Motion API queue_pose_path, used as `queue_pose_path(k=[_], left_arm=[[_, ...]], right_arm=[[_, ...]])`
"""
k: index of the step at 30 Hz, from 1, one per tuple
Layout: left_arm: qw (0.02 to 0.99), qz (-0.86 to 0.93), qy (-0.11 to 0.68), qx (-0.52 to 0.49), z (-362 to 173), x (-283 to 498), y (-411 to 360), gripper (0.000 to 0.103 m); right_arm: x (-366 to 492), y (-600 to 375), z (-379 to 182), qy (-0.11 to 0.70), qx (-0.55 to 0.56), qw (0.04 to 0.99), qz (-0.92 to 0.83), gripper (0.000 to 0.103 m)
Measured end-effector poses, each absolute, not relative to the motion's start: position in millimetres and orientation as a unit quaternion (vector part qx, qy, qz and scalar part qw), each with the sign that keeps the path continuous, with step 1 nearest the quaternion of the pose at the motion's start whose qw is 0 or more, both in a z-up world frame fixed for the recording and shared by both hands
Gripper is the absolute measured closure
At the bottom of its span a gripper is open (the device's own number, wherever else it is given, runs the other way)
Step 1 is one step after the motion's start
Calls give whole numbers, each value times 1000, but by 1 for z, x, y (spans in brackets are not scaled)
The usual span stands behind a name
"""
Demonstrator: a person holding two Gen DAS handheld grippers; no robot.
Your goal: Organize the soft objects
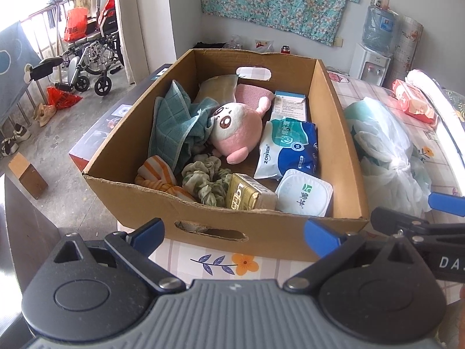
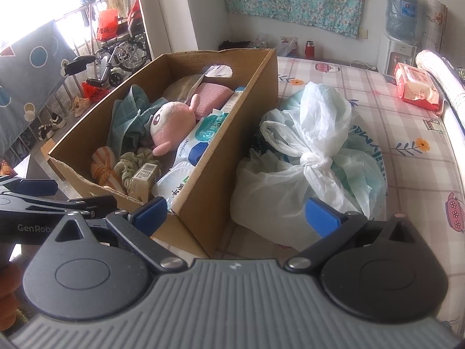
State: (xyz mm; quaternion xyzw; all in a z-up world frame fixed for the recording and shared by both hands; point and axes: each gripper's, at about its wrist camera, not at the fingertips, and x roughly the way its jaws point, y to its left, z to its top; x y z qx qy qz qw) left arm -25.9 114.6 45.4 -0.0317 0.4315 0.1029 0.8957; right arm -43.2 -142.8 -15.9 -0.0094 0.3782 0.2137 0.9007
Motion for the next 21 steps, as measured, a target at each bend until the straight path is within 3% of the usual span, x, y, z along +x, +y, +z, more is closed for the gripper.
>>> queue_pose_path(k=[21], left_arm=[[890, 115, 439, -30, 42, -26, 120, 1]], right_arm=[[-39, -135, -22, 389, -15, 896, 215, 1]])
